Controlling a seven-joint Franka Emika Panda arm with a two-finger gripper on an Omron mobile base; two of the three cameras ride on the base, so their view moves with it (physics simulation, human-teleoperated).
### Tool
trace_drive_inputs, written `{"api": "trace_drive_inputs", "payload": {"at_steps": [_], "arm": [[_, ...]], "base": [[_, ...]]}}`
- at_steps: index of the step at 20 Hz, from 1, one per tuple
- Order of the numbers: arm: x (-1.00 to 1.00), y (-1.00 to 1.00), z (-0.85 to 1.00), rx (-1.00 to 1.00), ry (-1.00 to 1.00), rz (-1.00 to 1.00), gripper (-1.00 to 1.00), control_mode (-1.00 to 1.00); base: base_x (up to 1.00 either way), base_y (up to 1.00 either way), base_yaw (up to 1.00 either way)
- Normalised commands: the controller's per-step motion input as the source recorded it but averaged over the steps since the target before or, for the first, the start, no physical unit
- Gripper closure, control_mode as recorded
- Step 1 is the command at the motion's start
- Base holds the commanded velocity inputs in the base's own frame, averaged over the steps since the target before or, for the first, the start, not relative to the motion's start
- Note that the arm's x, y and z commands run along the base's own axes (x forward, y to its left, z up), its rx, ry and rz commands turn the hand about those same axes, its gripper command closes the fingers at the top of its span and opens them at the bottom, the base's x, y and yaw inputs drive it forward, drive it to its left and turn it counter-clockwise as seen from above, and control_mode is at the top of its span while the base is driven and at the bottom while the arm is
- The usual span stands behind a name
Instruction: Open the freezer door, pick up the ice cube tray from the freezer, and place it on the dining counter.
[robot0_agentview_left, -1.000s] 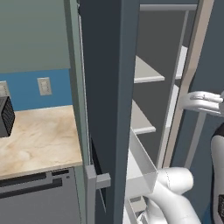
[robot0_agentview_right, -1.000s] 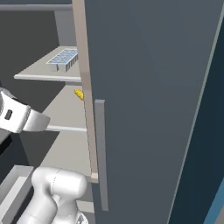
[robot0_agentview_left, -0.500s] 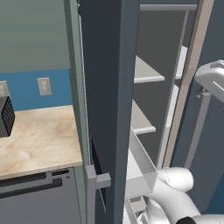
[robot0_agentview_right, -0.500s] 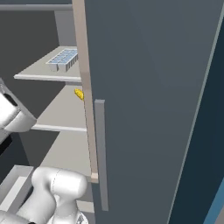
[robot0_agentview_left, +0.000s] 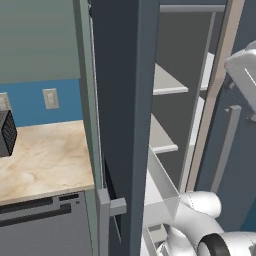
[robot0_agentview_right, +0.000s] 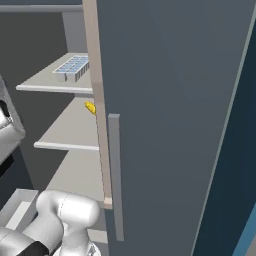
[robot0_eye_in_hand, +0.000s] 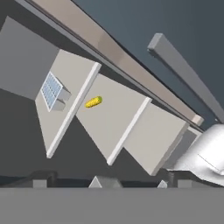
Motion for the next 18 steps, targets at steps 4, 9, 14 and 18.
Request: {"api": "trace_drive_inputs", "payload": {"at_steps": [4,9,14,18], "arm": [[0.64,0.03,0.0,0.12,0.0,-0.08,-1.0,-1.0],[0.75,0.0,0.0,0.08,0.02,-0.02,-1.0,-1.0],[0.64,0.08,-0.08,0.02,0.02,-0.01,-1.0,-1.0],[0.57,0.17,-0.29,0.0,0.0,0.0,-1.0,-1.0]], "base": [[0.0,0.0,0.0],[0.0,0.0,0.0],[0.0,0.0,0.0],[0.0,0.0,0.0]]}}
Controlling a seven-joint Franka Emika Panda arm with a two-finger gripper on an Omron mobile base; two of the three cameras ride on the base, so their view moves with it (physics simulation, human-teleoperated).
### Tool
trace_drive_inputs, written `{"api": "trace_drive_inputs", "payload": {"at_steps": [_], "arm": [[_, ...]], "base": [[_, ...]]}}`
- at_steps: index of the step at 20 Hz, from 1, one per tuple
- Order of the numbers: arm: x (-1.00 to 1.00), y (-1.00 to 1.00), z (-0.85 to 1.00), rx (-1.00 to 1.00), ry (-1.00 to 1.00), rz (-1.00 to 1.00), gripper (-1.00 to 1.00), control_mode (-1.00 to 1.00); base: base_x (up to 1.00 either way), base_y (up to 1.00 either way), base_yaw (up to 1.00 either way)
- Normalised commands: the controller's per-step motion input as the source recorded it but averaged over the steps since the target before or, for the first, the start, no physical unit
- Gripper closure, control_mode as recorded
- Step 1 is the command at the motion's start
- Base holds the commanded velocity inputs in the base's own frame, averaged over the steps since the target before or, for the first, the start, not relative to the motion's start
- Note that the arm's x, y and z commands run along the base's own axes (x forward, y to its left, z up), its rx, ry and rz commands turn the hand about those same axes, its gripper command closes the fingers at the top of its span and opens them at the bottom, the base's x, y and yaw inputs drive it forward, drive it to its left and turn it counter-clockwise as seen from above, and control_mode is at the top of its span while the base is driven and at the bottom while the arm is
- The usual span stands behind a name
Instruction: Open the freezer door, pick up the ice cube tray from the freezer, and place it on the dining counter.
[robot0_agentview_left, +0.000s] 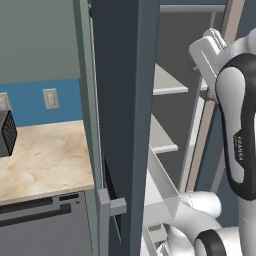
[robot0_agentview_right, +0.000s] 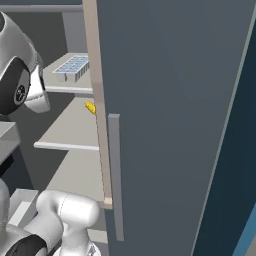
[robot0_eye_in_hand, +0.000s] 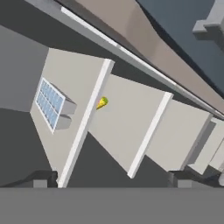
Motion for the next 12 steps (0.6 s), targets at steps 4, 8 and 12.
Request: {"api": "trace_drive_inputs", "payload": {"at_steps": [4,8,12], "arm": [[0.61,0.16,-0.27,0.01,0.0,0.0,-1.0,-1.0],[0.63,0.07,-0.03,0.05,0.0,0.0,-1.0,-1.0],[0.61,0.05,0.0,0.05,0.04,0.0,-1.0,-1.0]], "base": [[0.0,0.0,0.0],[0.0,0.0,0.0],[0.0,0.0,0.0]]}}
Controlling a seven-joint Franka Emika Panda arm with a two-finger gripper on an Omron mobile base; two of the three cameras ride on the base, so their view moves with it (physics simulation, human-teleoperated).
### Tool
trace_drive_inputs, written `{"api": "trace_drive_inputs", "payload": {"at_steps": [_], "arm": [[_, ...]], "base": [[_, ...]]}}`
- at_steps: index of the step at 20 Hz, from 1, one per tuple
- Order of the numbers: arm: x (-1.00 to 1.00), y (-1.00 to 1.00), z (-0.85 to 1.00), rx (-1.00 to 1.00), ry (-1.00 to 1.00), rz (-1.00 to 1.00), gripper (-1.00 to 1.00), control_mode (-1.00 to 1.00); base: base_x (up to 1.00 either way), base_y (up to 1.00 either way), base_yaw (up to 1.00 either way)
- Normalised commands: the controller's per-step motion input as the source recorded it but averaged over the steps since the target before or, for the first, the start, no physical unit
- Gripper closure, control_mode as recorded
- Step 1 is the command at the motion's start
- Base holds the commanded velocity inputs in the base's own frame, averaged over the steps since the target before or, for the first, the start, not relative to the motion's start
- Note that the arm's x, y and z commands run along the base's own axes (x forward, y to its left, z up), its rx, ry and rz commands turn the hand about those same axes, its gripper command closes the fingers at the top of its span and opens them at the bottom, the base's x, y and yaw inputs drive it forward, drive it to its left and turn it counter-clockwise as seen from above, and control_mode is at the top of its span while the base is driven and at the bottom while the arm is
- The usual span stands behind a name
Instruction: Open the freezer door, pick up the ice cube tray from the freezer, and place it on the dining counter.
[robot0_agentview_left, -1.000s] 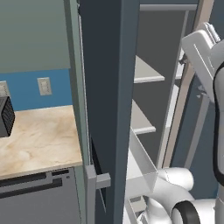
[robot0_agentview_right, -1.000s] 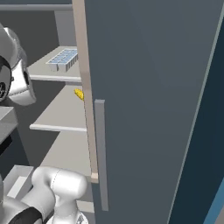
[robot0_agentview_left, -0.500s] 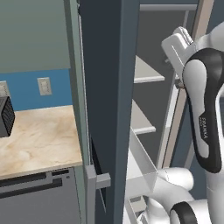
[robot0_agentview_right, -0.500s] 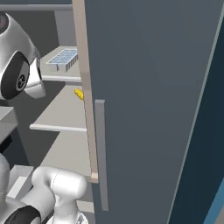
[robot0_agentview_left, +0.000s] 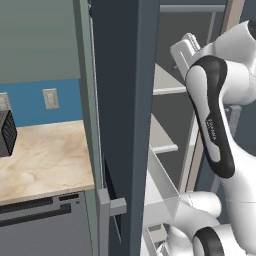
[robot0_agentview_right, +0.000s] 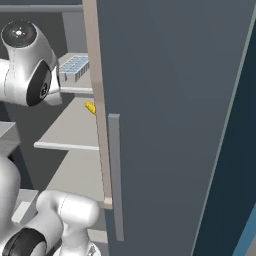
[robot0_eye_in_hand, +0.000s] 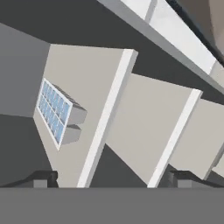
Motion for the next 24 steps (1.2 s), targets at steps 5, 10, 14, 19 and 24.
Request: {"api": "trace_drive_inputs", "payload": {"at_steps": [5,10,14,19,24], "arm": [[0.55,0.1,0.0,0.02,0.07,0.0,-1.0,-1.0],[0.53,0.13,0.0,0.01,0.07,0.0,-1.0,-1.0],[0.54,0.11,-0.02,0.0,0.03,0.0,-1.0,-1.0],[0.54,0.04,-0.08,0.01,0.01,0.0,-1.0,-1.0],[0.5,0.06,-0.23,0.0,0.0,0.0,-1.0,-1.0]], "base": [[0.0,0.0,0.0],[0.0,0.0,0.0],[0.0,0.0,0.0],[0.0,0.0,0.0],[0.0,0.0,0.0]]}}
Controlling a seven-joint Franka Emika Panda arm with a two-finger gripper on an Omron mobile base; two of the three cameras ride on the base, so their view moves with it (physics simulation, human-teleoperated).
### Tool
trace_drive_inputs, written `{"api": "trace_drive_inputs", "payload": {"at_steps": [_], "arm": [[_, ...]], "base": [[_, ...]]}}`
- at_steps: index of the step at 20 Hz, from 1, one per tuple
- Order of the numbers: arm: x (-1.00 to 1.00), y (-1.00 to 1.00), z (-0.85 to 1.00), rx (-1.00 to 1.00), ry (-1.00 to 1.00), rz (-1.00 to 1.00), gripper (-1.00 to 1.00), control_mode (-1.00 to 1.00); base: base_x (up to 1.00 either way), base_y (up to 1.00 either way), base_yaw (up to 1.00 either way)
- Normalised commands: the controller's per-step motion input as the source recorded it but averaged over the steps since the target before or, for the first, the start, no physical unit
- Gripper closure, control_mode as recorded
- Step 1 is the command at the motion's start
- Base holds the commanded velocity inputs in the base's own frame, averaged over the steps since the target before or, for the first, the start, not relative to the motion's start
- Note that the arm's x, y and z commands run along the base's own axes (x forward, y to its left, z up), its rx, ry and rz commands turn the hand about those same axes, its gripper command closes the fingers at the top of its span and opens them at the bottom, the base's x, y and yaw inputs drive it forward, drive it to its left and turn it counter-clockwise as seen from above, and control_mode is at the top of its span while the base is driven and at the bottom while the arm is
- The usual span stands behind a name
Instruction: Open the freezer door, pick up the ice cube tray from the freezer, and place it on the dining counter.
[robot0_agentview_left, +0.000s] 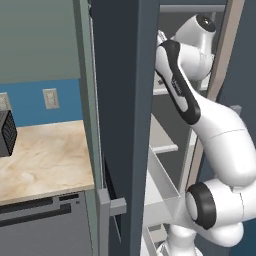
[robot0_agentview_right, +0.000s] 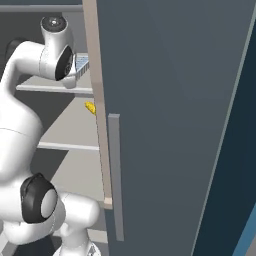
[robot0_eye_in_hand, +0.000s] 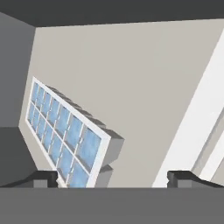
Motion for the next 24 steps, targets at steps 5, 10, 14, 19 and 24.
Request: {"api": "trace_drive_inputs", "payload": {"at_steps": [5,10,14,19,24], "arm": [[0.34,0.1,-0.26,0.0,0.01,0.0,-1.0,-1.0],[0.21,0.05,-0.14,0.01,0.04,0.0,-1.0,-1.0],[0.27,0.02,-0.09,0.01,0.04,0.0,-1.0,-1.0],[0.32,0.0,-0.01,0.02,0.03,0.0,-1.0,-1.0],[0.27,0.0,0.0,0.01,0.04,0.0,-1.0,-1.0]], "base": [[0.0,0.0,0.0],[0.0,0.0,0.0],[0.0,0.0,0.0],[0.0,0.0,0.0],[0.0,0.0,0.0]]}}
